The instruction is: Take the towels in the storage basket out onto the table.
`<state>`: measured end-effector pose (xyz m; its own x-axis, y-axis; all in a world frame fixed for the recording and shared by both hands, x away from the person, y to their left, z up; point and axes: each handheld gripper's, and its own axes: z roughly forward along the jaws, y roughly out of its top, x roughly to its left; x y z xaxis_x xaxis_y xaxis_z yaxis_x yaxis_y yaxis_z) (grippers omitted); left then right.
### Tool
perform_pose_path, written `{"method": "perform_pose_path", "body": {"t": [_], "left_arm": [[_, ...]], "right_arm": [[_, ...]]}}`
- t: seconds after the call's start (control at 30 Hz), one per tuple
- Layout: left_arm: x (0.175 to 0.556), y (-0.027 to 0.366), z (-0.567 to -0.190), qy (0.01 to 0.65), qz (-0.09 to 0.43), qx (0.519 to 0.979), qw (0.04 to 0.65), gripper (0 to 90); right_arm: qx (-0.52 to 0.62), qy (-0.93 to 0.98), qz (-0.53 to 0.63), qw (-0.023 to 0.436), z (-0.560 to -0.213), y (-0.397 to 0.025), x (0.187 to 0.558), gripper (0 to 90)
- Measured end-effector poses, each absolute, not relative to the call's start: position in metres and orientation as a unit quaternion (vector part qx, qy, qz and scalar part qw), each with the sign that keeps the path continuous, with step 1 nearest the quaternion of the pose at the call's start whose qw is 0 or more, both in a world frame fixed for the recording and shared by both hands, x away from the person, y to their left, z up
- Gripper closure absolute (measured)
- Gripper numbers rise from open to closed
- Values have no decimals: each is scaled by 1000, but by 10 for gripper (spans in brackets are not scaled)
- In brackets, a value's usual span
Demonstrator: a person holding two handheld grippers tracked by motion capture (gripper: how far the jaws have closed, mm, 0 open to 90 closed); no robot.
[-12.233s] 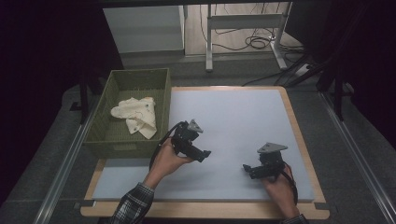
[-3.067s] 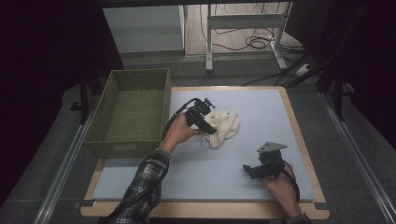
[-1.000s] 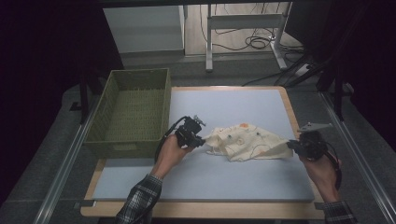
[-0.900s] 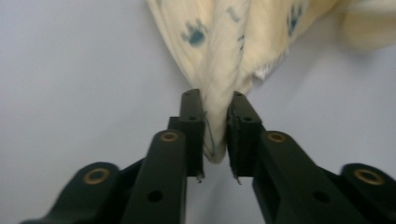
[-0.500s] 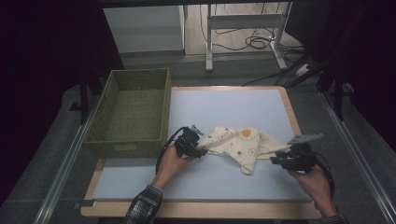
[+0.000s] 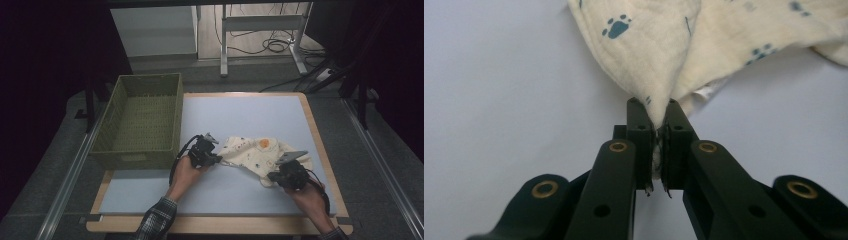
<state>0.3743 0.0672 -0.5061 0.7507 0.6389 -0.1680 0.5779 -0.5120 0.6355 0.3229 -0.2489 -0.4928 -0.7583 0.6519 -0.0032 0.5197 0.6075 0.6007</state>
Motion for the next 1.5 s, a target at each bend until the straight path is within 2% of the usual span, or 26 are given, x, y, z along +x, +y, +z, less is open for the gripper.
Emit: {"method": "perform_pose_path", "body": {"t": [0.1, 0.17, 0.27, 0.37, 0.47, 0.5, 0.53, 0.63, 0.67, 0.83, 0.87, 0.9, 0.93, 0.97, 1.0, 1.07, 1.1, 1.2, 1.23, 1.3, 1.4, 1.43, 1.5], "left_arm": [[359, 75, -497, 343, 34, 864, 367, 854], [349, 79, -494, 339, 16, 859, 383, 851], [333, 80, -493, 327, 4, 861, 388, 845], [306, 79, -500, 314, -9, 870, 379, 803], [294, 80, -508, 312, -15, 874, 371, 713], [289, 80, -513, 314, -13, 878, 362, 713], [287, 81, -517, 318, 2, 881, 350, 545], [292, 83, -516, 322, 14, 882, 345, 459], [302, 83, -509, 327, 25, 877, 352, 459], [333, 71, -496, 324, 52, 871, 365, 467], [342, 67, -494, 323, 54, 872, 365, 474], [351, 61, -493, 321, 58, 873, 363, 474], [360, 56, -492, 319, 57, 874, 363, 488], [369, 51, -491, 317, 55, 875, 362, 488], [388, 41, -490, 316, 63, 878, 354, 499], [398, 36, -489, 318, 64, 879, 349, 510], [415, 29, -489, 325, 66, 877, 347, 511], [429, 23, -490, 329, 54, 877, 348, 495], [441, 15, -495, 335, 51, 876, 342, 474], [446, 13, -498, 333, 46, 879, 340, 442], [454, 5, -515, 333, 17, 886, 323, 413], [453, 3, -519, 326, 26, 888, 324, 414], [448, 4, -518, 319, 36, 889, 325, 525]], "right_arm": [[330, 884, 307, 122, -475, -266, 312, 876], [327, 881, 323, 112, -465, -277, 304, 875], [325, 880, 330, 102, -459, -283, 295, 875], [308, 894, 309, 101, -460, -284, 265, 872], [305, 899, 301, 92, -467, -283, 253, 867], [303, 901, 299, 84, -472, -283, 247, 853], [308, 903, 293, 66, -482, -285, 239, 740], [310, 902, 290, 73, -481, -289, 237, 701], [323, 895, 295, 88, -474, -296, 241, 677], [350, 879, 302, 115, -461, -315, 267, 675], [362, 872, 304, 126, -459, -324, 285, 679], [362, 872, 304, 126, -459, -324, 285, 679], [378, 864, 307, 133, -458, -333, 305, 680], [378, 864, 307, 133, -458, -333, 305, 680], [393, 856, 305, 138, -456, -340, 326, 680], [399, 853, 303, 142, -456, -343, 336, 679], [412, 846, 307, 140, -455, -348, 356, 674], [415, 846, 306, 138, -455, -349, 373, 641], [417, 849, 299, 130, -458, -348, 387, 580], [415, 852, 292, 127, -460, -346, 393, 559], [411, 864, 261, 124, -479, -344, 406, 490], [409, 867, 256, 125, -483, -343, 407, 490], [405, 873, 240, 130, -494, -342, 407, 521]]}}
